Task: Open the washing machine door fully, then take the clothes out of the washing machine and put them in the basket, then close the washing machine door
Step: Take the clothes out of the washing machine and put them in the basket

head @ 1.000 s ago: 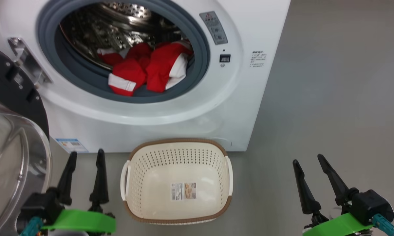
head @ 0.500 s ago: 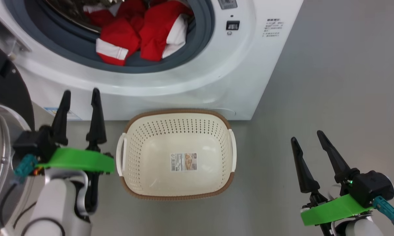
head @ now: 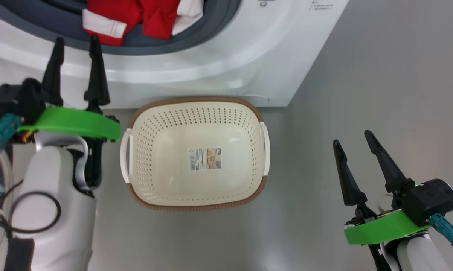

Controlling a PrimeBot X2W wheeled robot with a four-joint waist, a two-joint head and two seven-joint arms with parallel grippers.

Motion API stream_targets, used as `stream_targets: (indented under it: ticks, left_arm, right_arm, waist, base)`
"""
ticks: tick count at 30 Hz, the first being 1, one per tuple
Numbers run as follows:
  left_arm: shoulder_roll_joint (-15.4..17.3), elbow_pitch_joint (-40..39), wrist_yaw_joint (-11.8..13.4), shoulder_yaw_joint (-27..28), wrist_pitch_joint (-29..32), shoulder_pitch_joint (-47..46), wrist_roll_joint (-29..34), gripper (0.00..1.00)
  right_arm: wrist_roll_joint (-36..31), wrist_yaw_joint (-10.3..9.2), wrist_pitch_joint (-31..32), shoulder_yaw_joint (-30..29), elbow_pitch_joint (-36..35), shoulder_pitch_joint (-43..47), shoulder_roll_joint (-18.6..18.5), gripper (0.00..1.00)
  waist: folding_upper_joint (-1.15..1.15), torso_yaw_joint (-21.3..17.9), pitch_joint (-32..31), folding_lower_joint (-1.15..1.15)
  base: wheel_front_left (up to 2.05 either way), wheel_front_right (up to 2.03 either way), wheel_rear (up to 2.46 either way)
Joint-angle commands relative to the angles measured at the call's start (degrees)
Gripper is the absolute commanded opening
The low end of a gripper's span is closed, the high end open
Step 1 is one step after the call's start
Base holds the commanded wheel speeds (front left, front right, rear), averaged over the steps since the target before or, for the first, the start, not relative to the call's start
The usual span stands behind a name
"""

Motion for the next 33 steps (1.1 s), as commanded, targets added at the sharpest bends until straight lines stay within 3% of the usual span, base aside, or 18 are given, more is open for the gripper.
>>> stream_targets:
  ticks: [1, 16, 33]
  left_arm:
    - [2.1, -0.3, -0.6, 1.8, -0.5, -2.2, 0.2, 1.00]
    - [5.3, 14.0, -0.4, -0.4, 0.0, -17.3, 3.6, 1.00]
    - [12.2, 27.6, 2.2, -2.8, 9.1, -32.1, 6.6, 1.00]
  right_arm:
    - [-0.2, 0.34, -0.4, 1.1, -1.7, -1.1, -0.4, 1.00]
    - [-0.3, 0.34, -0.4, 2.1, -1.8, -3.3, -0.4, 1.00]
    - [0.8, 0.34, -0.4, 1.8, -0.3, -6.1, -0.4, 1.00]
  waist:
    - [0.00, -0.7, 2.8, 0.00]
    - [0.00, -3.0, 8.4, 0.00]
    - [0.00, -6.5, 13.8, 0.00]
  base:
    - [0.00, 0.00, 0.00]
    - [0.00, 0.00, 0.00]
    - [0.00, 0.00, 0.00]
